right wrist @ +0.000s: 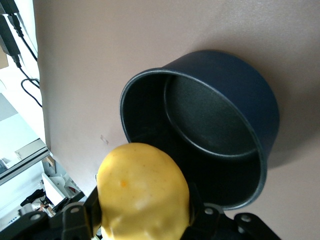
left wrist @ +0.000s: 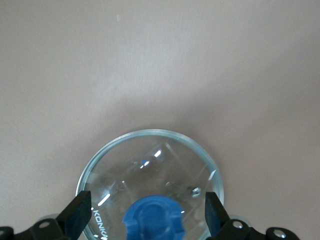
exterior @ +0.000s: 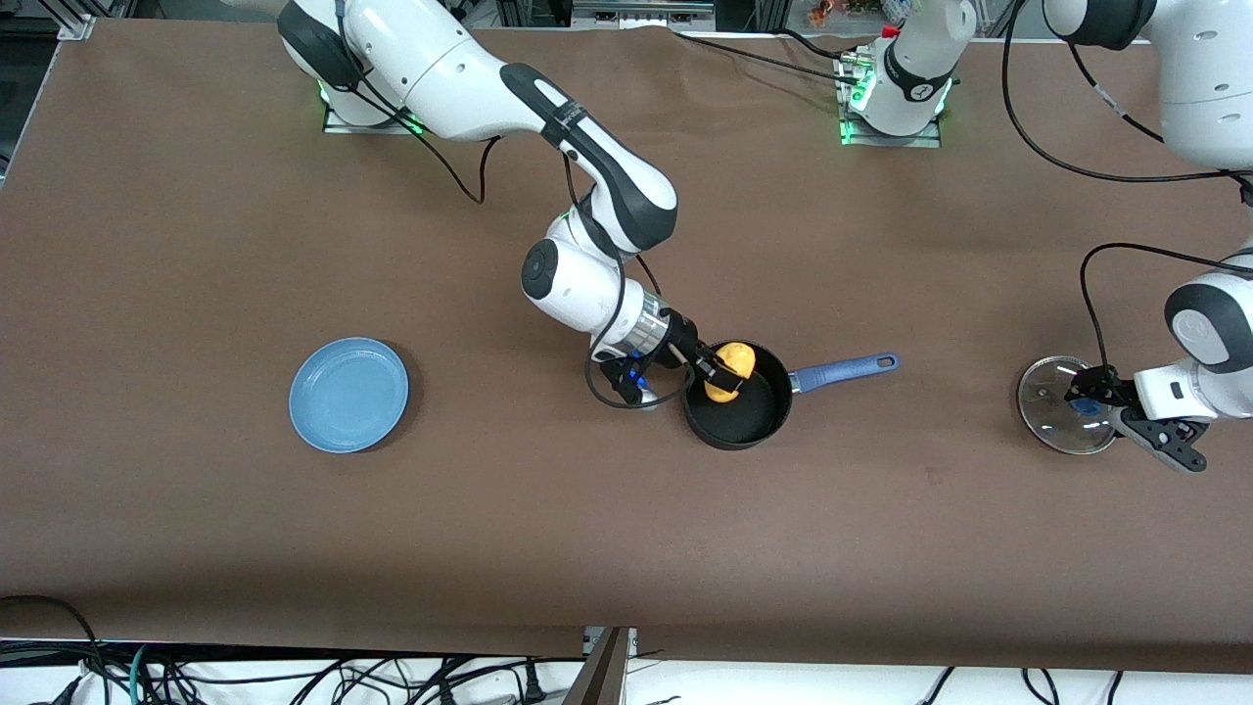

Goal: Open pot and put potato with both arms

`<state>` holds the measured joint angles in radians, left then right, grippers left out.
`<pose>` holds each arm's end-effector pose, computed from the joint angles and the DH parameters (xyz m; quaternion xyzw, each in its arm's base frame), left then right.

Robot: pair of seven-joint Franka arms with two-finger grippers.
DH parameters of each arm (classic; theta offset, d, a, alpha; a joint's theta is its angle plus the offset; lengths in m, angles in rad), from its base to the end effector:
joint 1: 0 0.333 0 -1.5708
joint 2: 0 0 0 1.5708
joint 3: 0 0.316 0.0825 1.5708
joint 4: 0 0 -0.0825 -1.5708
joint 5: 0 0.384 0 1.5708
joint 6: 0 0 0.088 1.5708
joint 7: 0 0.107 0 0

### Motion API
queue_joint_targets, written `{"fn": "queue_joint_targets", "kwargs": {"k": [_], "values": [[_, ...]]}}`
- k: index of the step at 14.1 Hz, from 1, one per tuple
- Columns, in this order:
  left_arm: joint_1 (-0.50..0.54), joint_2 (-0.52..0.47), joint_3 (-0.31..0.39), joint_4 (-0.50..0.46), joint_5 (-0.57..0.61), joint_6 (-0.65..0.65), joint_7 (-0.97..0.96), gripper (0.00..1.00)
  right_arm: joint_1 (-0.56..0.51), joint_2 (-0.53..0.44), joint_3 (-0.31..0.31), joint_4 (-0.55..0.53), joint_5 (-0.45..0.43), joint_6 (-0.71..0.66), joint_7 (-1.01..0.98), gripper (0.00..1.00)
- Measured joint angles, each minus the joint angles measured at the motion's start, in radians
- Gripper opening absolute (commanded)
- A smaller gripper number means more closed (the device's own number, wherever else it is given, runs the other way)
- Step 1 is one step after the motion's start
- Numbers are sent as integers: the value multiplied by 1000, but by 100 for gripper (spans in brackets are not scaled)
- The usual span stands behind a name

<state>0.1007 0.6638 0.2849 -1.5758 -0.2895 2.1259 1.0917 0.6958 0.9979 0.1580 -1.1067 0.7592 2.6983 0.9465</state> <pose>0.6533 0.2226 0.2555 0.9551 -0.2918 -0.0085 0.0502 0.5857 0.5615 0.2654 -0.8420 0.3609 0.0691 0.3949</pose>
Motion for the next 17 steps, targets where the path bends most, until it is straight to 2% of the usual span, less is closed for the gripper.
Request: {"fn": "queue_joint_targets", "kwargs": {"k": [3,7,9,11,13,17], "values": [[-25,-63,-10,61,1,-170,-169,100,0,0,0,16,0,0,0,100],[-81,-152,-13,170,39,-422,-491,100,-1,-1,-2,29,0,0,0,100],[-115,-206,-15,205,72,-520,-605,100,-10,-28,-24,40,0,-40,0,100],[-157,-270,-22,220,115,-600,-717,100,-43,-100,-89,36,0,-202,0,100],[-184,-334,-62,222,133,-657,-851,100,-90,-187,-164,20,-1,-401,-5,100],[-215,-418,-106,222,147,-739,-1032,100,-109,-365,-366,-127,-35,-637,-81,100]]}}
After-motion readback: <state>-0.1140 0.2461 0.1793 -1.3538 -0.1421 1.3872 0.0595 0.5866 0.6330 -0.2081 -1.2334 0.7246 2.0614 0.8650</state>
